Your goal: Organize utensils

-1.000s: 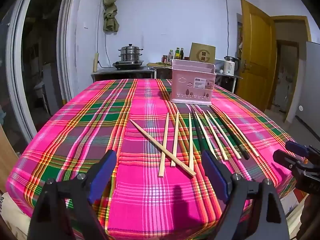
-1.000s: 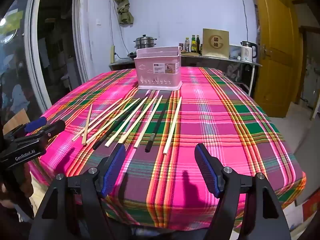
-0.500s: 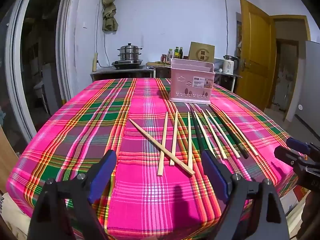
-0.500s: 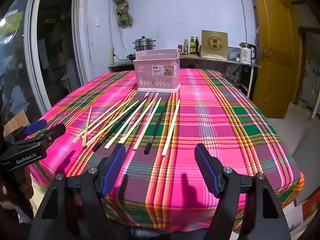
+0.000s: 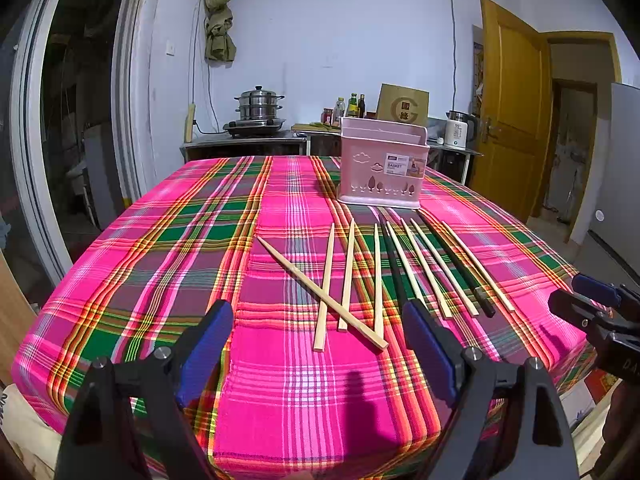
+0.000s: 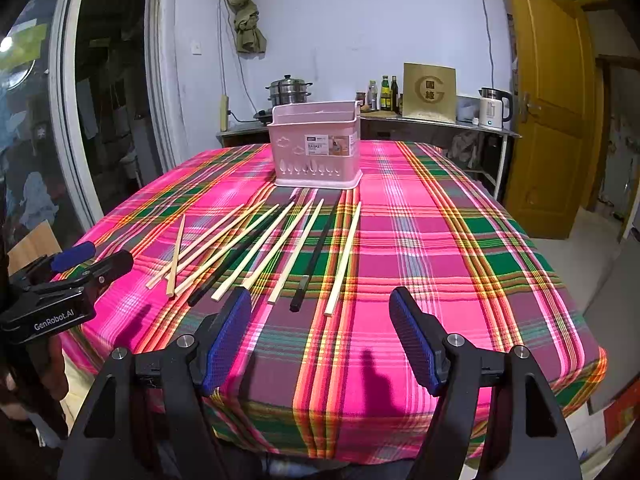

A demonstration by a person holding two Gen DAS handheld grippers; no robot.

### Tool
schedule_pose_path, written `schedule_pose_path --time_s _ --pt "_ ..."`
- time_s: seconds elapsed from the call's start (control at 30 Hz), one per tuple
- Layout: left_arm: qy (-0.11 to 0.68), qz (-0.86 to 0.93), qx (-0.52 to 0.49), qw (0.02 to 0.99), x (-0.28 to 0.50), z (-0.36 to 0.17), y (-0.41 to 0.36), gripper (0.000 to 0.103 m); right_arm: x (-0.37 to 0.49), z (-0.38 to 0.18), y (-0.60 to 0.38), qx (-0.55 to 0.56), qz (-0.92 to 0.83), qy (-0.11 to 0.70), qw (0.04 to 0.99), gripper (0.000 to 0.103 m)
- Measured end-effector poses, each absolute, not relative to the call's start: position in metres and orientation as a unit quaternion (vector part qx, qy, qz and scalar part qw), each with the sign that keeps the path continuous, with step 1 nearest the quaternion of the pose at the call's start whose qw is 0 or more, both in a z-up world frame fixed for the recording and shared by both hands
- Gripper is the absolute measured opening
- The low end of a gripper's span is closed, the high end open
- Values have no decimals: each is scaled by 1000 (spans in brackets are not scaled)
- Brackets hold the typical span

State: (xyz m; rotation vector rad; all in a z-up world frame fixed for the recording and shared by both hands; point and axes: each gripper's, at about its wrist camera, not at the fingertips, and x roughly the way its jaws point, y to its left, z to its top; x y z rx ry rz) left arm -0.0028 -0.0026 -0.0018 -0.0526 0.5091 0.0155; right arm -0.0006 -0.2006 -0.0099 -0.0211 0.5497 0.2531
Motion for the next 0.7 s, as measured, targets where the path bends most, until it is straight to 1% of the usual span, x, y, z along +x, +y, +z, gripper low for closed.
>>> schedule_pose_path --time_s 0.7 --pt "246 5 -26 969 -9 10 -9 88 -3 -6 -201 -10 126 266 956 72"
